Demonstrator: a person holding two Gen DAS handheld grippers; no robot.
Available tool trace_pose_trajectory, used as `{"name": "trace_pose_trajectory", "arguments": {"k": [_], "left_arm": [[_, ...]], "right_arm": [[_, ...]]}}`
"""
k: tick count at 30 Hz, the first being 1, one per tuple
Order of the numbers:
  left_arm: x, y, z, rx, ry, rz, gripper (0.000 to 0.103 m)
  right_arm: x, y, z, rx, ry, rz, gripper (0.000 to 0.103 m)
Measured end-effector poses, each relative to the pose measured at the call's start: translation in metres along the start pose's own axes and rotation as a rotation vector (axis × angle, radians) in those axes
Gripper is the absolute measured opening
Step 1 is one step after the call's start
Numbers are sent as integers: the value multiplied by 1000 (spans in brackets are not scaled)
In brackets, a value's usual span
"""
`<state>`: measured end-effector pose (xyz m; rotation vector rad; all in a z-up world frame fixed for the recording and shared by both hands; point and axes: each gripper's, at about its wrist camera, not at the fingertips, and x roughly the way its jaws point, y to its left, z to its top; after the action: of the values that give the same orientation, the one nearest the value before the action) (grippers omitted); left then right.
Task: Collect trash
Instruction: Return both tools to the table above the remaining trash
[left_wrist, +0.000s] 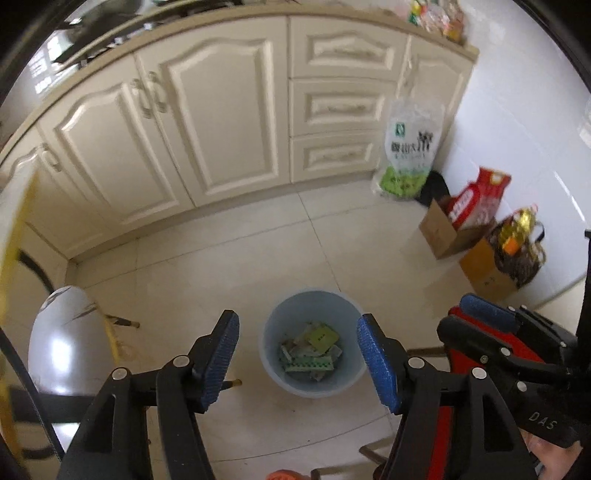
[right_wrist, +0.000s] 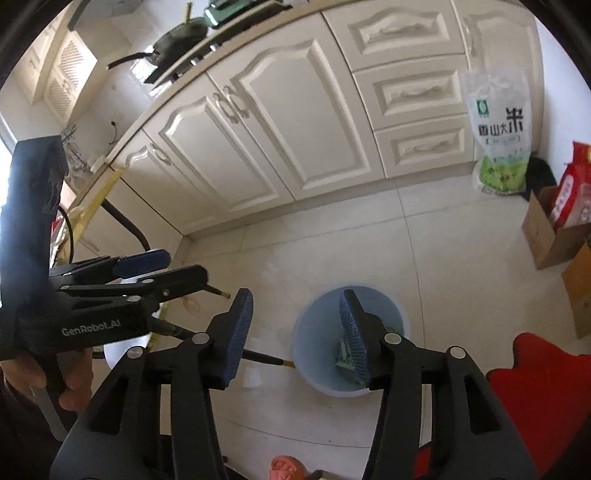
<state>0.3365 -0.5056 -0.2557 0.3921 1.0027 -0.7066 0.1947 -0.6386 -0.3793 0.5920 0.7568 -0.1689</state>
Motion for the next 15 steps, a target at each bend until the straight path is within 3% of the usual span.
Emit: {"name": "trace_pose_trajectory", "arguments": {"k": [4,6,13,15], "left_arm": [[-55,11,-23,-35,-74,19,64],[-91,20,-38,-59,-124,34,66],[-222,55,-111,-135,-342,82,81],[-261,66,-138,-158,-415,114,88]], "right_arm": [[-24,29,6,-33,-48,-3,61],[-39,49,10,-56,-82,-5,72],[-92,143,16,-181,-189,34,100],[-106,170,15,-211,-216,53,103]]}}
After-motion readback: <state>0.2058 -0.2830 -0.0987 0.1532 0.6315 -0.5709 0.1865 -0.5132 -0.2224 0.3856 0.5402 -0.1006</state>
